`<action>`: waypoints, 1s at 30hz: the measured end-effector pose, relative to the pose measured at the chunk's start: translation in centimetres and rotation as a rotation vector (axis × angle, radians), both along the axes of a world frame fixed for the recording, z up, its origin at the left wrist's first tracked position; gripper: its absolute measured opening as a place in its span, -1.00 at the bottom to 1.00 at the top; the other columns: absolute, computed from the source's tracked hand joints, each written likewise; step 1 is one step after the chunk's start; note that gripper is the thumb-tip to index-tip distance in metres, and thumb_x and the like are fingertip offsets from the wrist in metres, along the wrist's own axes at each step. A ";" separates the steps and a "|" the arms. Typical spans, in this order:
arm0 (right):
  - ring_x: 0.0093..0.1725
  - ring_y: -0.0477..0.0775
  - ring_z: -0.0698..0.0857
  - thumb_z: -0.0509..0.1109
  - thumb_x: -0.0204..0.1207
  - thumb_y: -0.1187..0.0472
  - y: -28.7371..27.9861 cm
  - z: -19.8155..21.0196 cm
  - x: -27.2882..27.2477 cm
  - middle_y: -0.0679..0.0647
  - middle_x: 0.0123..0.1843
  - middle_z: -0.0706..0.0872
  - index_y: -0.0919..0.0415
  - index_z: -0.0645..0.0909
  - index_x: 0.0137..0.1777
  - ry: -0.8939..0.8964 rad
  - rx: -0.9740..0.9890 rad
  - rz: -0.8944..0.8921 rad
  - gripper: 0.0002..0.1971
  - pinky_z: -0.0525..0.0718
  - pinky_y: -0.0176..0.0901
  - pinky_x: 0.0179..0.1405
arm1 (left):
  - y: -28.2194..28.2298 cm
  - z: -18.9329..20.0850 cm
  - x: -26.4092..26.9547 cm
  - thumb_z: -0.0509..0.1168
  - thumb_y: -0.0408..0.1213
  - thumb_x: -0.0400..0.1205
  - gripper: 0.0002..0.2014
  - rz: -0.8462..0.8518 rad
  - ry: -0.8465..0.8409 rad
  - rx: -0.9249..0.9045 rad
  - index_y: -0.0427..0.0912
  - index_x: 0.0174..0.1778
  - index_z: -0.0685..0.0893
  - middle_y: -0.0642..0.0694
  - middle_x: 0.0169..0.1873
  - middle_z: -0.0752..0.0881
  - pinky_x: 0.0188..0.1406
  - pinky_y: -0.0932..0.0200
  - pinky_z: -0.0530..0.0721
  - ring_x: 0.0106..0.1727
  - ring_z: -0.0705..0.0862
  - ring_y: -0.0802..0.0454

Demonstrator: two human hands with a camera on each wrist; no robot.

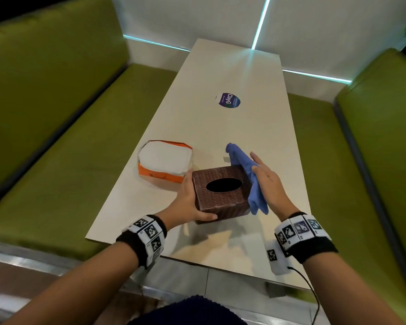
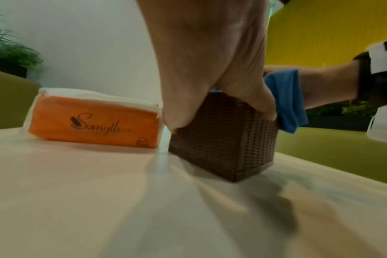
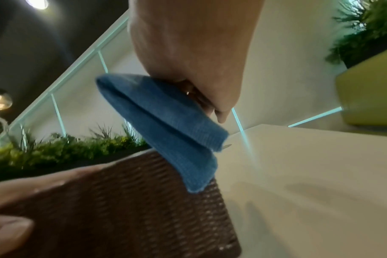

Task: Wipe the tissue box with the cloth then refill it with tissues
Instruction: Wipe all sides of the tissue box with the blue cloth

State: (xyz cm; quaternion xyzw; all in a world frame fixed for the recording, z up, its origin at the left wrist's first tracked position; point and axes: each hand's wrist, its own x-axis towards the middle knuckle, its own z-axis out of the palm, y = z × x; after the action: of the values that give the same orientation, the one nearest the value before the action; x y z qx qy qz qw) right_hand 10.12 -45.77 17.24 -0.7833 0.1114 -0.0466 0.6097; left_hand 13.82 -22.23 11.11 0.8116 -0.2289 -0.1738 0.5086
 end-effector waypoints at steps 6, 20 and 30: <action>0.72 0.15 -0.06 0.06 0.70 -0.14 2.3 -2.8 0.6 0.02 0.76 -0.08 -0.10 -0.01 0.70 0.156 -0.895 0.159 -0.39 0.11 0.12 0.65 | 0.1 -2.2 0.6 0.67 0.07 0.02 0.43 0.015 -0.039 -0.032 -0.20 0.65 -0.12 -0.16 0.54 0.20 0.62 0.00 0.32 0.59 0.26 -0.03; 0.72 0.07 -0.02 -0.24 0.68 -0.03 4.0 -2.0 1.8 0.05 0.75 0.05 0.09 0.07 0.70 0.082 -1.137 0.215 -0.40 0.03 0.03 0.68 | -0.3 -3.0 0.6 0.69 0.03 0.04 0.36 0.078 -0.042 -0.018 0.02 0.63 -0.07 -0.16 0.52 0.27 0.55 -0.08 0.44 0.57 0.36 -0.08; 0.72 0.08 -0.01 -0.12 0.74 0.01 11.3 -1.9 0.8 -0.01 0.74 0.06 -0.01 0.04 0.70 0.030 -1.111 0.335 -0.48 -0.07 0.03 0.68 | -0.6 -2.9 1.2 0.59 0.14 0.10 0.41 0.031 -0.115 -0.006 -0.27 0.67 -0.20 -0.07 0.62 0.02 0.62 0.39 0.01 0.67 0.00 0.10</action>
State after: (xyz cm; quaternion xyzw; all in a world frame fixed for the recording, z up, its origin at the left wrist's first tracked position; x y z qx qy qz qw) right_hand 10.96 -34.44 15.30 -0.9934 -0.0466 0.0100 0.1044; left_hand 15.01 -22.84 8.21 0.8221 -0.2457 -0.1180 0.4998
